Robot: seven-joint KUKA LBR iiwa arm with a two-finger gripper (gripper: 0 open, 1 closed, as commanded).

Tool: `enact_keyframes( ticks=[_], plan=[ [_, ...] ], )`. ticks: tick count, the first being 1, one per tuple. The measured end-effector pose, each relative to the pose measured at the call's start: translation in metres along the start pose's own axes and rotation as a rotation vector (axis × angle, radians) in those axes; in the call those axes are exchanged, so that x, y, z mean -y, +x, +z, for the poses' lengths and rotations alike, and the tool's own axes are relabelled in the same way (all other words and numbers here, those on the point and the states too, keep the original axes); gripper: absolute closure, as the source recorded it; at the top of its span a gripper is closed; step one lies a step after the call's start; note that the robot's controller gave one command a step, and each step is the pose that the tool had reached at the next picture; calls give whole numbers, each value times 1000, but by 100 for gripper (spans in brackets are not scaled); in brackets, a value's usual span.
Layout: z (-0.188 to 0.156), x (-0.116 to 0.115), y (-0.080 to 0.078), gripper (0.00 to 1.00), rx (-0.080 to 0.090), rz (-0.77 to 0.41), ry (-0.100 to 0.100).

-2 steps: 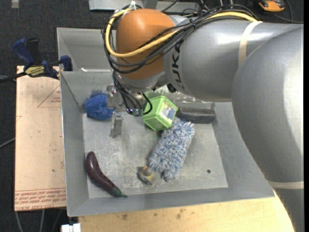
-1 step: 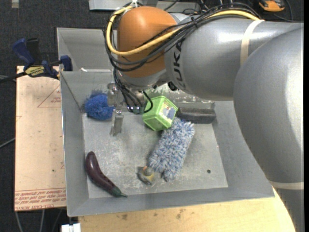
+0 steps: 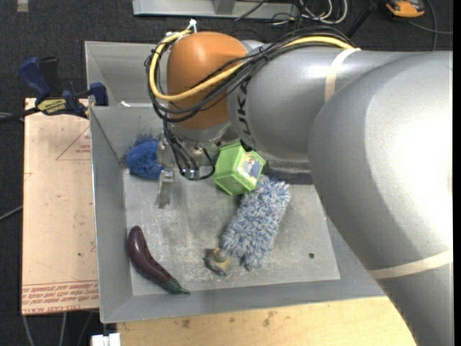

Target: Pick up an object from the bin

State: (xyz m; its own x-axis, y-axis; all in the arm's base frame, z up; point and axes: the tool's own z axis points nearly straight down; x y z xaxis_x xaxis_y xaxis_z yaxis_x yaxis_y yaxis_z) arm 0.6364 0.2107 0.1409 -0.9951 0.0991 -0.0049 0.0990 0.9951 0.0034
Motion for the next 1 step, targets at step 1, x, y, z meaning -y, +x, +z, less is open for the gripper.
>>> enact_keyframes(
  ticks=[1],
  plan=[
    [19, 4, -9, 0, -6, -43, 3]
  ],
)
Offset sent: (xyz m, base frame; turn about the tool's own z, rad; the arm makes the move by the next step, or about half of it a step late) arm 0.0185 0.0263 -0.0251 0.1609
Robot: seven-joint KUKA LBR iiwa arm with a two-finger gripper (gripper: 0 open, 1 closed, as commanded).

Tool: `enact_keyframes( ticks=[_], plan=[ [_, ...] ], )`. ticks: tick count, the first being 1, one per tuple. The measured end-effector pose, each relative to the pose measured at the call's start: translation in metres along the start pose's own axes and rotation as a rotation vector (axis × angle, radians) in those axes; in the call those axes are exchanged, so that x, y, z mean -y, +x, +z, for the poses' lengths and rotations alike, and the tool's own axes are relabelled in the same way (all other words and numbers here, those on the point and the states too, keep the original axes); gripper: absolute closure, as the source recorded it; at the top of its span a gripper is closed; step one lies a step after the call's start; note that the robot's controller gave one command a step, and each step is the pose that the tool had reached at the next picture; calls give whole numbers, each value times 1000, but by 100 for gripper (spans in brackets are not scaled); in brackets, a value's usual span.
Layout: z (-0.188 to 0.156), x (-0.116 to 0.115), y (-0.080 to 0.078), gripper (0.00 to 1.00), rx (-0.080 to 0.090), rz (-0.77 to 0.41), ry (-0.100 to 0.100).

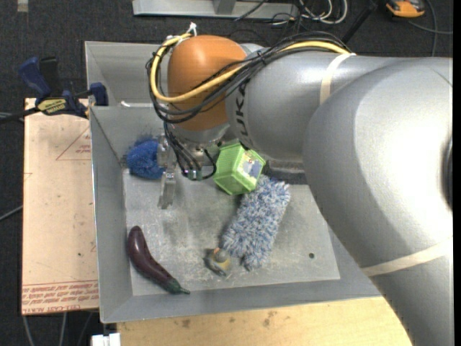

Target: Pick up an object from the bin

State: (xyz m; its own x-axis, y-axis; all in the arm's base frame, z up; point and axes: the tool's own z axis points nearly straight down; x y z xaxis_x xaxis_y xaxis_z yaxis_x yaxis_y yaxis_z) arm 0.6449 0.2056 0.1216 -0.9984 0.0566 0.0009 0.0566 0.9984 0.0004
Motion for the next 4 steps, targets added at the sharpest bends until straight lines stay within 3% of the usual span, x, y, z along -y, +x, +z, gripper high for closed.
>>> enact_keyframes(
  ticks=[1, 2, 3, 4],
  plan=[
    [3, -25, -7, 0, 4, 180, -2],
    [50, -28, -7, 0, 3, 116, -3],
    [49, -24, -8, 100, 5, 183, -6],
    [49, -24, -8, 100, 5, 190, -6]
  ],
)
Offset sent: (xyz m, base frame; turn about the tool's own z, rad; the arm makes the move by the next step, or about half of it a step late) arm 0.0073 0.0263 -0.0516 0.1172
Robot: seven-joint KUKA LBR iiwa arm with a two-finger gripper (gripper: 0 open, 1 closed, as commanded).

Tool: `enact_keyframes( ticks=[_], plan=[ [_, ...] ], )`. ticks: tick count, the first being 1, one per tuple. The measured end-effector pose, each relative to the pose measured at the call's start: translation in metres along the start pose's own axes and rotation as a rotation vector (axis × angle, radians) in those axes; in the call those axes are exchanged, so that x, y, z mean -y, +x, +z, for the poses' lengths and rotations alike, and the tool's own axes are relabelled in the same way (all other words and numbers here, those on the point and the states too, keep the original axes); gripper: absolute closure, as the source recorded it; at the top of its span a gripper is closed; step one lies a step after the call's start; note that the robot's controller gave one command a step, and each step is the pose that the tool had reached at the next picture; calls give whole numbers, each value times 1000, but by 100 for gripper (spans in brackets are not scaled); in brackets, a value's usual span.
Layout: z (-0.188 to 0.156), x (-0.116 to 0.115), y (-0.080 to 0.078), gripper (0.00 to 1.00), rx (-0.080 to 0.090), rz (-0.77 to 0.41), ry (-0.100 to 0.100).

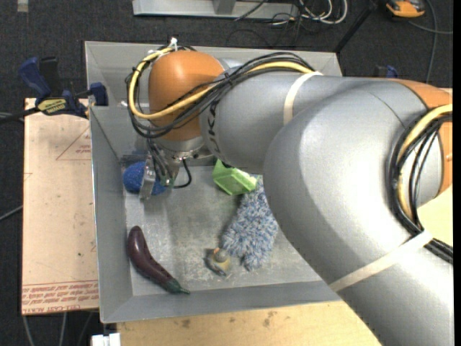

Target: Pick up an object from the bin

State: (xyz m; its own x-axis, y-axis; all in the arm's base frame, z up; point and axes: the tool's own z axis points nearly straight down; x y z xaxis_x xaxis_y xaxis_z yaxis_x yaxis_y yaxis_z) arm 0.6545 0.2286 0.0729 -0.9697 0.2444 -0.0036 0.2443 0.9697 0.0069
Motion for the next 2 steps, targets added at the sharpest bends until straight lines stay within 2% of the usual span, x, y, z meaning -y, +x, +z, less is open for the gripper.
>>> enact_keyframes(
  ticks=[1, 2],
  plan=[
    [-3, 1, 1, 100, -3, 1, 3],
    [-21, 2, 3, 100, -9, 0, 8]
  ],
)
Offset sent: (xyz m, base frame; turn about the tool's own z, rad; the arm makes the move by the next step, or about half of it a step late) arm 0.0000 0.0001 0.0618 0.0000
